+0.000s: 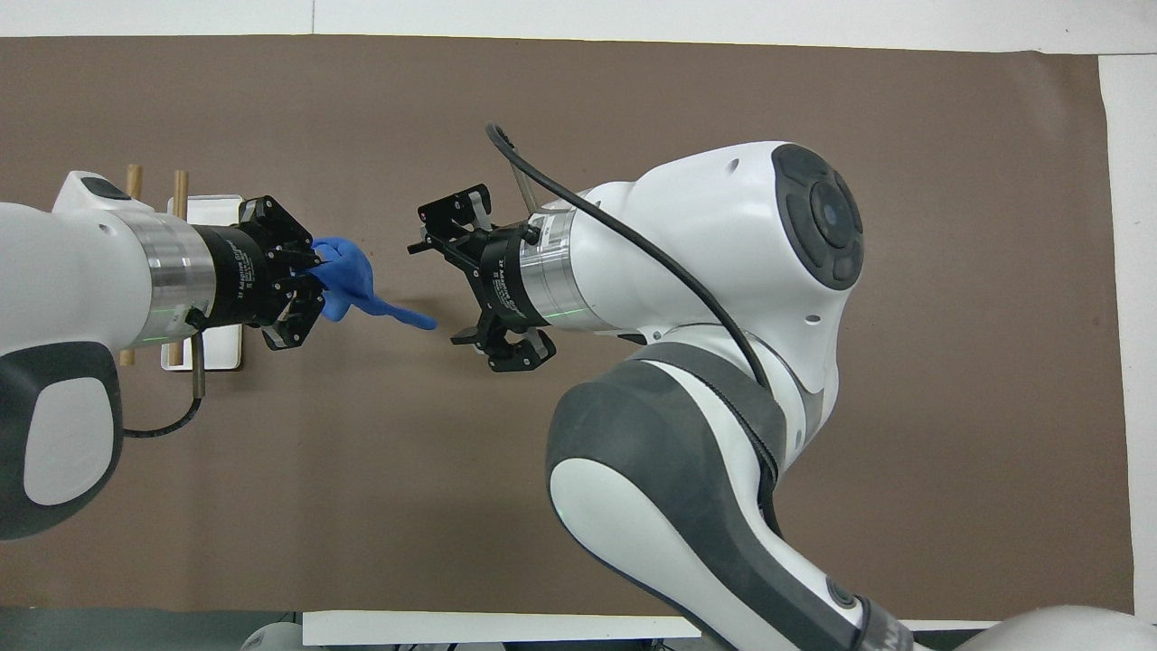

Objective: Right arm passes towel to left arm to hang
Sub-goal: 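Open the right gripper to release the towel to the left gripper, then drape the towel over the rods while the right gripper withdraws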

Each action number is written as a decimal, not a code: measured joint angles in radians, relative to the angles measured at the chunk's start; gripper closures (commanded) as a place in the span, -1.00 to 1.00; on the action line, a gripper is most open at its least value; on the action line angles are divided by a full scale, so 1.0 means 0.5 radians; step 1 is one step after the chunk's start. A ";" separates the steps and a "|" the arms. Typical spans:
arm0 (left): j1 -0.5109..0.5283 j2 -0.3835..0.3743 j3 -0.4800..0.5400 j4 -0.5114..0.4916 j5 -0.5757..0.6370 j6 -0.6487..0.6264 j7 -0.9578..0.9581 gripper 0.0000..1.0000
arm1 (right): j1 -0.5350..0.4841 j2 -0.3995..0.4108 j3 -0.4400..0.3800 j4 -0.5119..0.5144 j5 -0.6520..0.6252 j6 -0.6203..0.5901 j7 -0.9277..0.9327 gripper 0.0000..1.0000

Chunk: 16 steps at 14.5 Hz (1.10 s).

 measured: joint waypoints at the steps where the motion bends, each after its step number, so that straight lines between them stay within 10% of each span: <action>1: 0.053 0.003 0.004 -0.002 0.000 0.017 0.115 0.99 | 0.001 -0.009 -0.029 -0.005 -0.150 -0.097 -0.122 -1.00; 6: 0.390 0.006 0.020 -0.038 0.000 0.030 0.860 1.00 | 0.043 -0.124 -0.440 -0.015 -0.672 -0.639 -1.238 -1.00; 10: 0.587 0.006 0.026 -0.108 0.000 0.035 1.345 1.00 | 0.133 -0.250 -1.041 -0.014 -0.696 -0.870 -2.304 -1.00; 16: 0.809 0.007 0.033 -0.125 0.000 0.233 1.855 0.99 | 0.271 -0.450 -1.771 -0.012 -0.696 -1.086 -2.944 -1.00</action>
